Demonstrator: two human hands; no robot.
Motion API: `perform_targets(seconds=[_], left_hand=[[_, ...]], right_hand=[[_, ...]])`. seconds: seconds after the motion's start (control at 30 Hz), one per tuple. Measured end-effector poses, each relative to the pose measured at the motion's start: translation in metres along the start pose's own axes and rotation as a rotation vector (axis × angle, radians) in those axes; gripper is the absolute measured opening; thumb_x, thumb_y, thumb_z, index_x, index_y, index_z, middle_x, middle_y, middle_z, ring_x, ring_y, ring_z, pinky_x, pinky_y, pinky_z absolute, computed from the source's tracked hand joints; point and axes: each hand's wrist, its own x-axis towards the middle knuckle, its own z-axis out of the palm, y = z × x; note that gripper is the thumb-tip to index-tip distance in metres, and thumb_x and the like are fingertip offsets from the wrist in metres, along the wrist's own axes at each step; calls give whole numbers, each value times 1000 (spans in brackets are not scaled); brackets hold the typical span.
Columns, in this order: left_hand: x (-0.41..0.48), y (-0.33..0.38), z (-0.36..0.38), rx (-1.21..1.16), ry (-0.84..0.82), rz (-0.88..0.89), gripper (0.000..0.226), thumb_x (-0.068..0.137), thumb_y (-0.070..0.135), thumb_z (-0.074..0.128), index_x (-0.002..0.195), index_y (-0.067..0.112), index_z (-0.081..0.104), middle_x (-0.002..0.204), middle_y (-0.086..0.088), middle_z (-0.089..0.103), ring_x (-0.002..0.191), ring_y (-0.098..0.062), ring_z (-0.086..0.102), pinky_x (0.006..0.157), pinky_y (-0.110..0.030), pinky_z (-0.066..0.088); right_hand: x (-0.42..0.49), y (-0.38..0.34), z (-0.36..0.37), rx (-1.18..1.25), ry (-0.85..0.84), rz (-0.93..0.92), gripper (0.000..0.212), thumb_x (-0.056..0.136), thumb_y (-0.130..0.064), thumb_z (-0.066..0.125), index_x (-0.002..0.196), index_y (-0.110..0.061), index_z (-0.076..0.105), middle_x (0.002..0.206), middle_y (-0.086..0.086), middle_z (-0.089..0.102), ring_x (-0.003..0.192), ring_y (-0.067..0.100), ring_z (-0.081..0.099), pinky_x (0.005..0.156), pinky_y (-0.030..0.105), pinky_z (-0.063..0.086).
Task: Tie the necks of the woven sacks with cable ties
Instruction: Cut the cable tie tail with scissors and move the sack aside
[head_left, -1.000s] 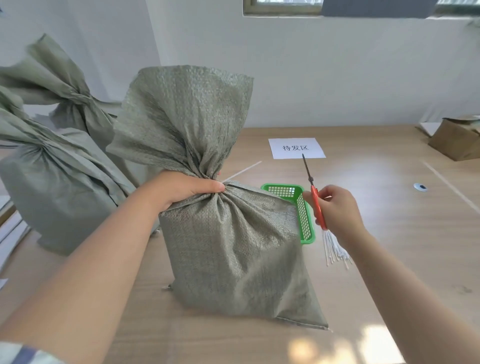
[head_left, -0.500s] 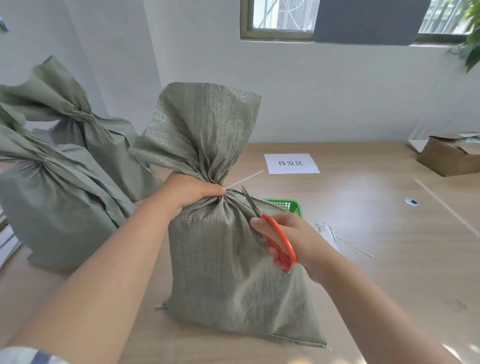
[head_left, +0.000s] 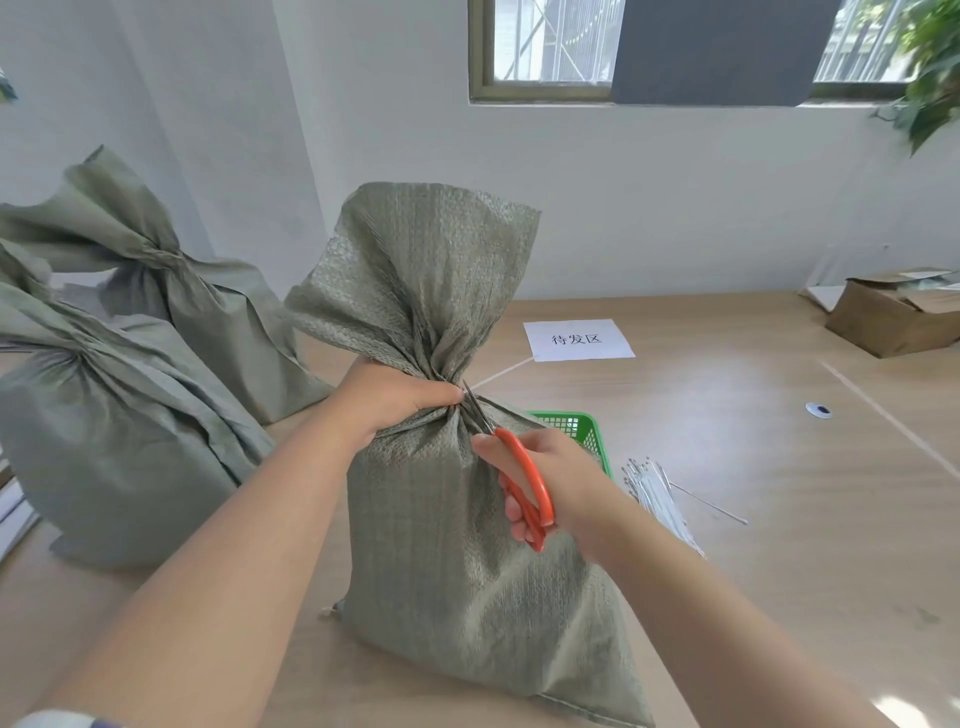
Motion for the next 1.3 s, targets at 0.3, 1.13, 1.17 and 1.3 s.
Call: perform_targets(seconds=[0.3,1.13,1.17,1.3], left_hand=[[-3,2,3,-27,-24,16,30,70,17,92,86,26,69,77,21,64,67,13,54,52,-2,40],[-10,2,0,-39,1,-68,32,72,17,92,87,24,64,80,16,62,66,12,50,57,-4,41],[-10,1,-2,-42,11,-79,33,71,17,92,88,24,65,84,13,65,68,10,52,66,-9,44],[-12,-4,-9,-42,23,-138,42,66,21,95,100,19,70,96,4,71,79,-2,63,79,-21,48]], right_hand=[[-5,5,10,-54,107,-24,60,88,-49,65,103,8,58,53,11,59,37,21,53,40,24,41],[-15,18,-8,-180,290,-180,50,85,-48,67,72,-1,56,51,9,60,41,21,55,48,37,49],[-12,18,-18,-212,344,-198,50,84,-50,69,69,-4,56,51,10,60,43,21,55,48,38,49],[1,28,-62,-524,536,-218,49,85,-52,67,66,-9,54,59,9,62,55,25,56,53,33,45]])
